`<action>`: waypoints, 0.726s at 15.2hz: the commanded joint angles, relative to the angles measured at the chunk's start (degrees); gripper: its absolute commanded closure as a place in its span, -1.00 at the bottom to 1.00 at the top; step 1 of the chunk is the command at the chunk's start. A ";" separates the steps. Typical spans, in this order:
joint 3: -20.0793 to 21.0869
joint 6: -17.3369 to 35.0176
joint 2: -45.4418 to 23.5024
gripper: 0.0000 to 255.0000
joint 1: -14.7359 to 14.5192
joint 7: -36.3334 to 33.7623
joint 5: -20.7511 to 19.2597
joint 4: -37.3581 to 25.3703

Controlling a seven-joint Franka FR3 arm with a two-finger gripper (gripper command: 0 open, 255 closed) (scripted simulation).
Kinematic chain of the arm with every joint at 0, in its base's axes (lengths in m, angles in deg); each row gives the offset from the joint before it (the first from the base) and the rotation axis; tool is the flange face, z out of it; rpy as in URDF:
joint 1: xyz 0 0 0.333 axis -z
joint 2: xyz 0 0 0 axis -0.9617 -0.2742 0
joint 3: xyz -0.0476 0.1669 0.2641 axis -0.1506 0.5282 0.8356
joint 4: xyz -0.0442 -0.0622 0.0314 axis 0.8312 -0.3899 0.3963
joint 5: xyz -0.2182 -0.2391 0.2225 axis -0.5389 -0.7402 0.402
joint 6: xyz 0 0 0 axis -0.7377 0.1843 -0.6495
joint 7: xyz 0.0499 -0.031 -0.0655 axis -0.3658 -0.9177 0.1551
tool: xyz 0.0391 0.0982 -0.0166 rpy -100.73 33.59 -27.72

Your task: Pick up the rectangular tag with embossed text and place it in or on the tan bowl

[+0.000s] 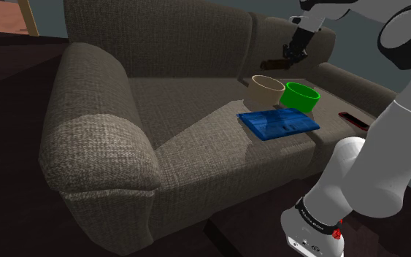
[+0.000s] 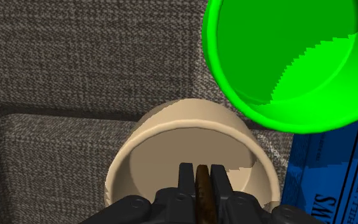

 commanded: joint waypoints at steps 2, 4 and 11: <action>-0.66 1.34 -1.63 1.00 0.88 2.04 1.51 0.61; -0.57 2.95 -1.28 1.00 0.72 1.93 1.22 2.36; -0.43 8.38 -0.99 1.00 0.51 2.14 1.06 7.92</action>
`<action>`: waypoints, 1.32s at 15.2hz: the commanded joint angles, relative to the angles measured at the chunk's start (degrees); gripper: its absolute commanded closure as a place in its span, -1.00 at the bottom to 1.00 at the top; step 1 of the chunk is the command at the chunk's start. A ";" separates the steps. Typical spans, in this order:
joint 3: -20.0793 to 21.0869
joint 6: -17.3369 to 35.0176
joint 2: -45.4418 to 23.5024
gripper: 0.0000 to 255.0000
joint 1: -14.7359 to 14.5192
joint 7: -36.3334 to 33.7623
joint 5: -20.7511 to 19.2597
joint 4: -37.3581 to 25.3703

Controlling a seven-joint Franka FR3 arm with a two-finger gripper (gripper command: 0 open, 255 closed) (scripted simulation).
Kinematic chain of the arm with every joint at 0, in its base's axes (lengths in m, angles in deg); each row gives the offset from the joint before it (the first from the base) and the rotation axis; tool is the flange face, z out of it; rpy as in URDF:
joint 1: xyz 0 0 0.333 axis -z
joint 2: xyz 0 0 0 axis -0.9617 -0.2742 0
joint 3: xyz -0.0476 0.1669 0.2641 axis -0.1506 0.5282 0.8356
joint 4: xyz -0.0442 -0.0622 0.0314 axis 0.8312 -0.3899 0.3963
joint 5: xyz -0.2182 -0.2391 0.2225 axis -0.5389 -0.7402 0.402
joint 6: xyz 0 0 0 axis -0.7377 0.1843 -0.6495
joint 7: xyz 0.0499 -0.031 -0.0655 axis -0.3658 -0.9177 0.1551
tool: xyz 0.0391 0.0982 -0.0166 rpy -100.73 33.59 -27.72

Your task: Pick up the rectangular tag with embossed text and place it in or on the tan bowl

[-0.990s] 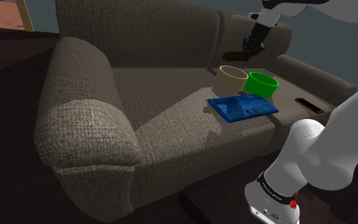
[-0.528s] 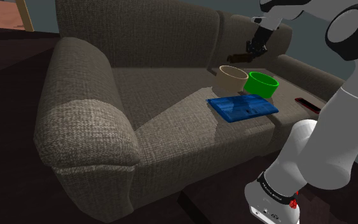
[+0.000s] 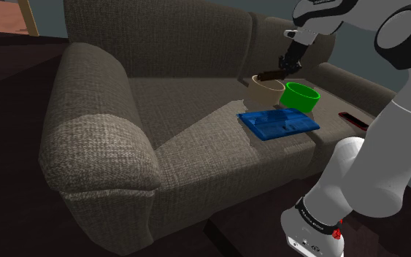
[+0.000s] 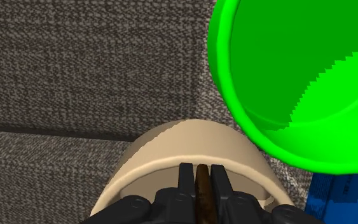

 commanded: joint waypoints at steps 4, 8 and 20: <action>-0.01 1.69 -0.13 1.00 0.03 0.25 0.17 1.62; -0.02 1.69 -0.13 1.00 0.02 0.25 0.18 1.62; -0.46 -5.67 -0.51 -1.00 0.44 0.35 0.37 -5.86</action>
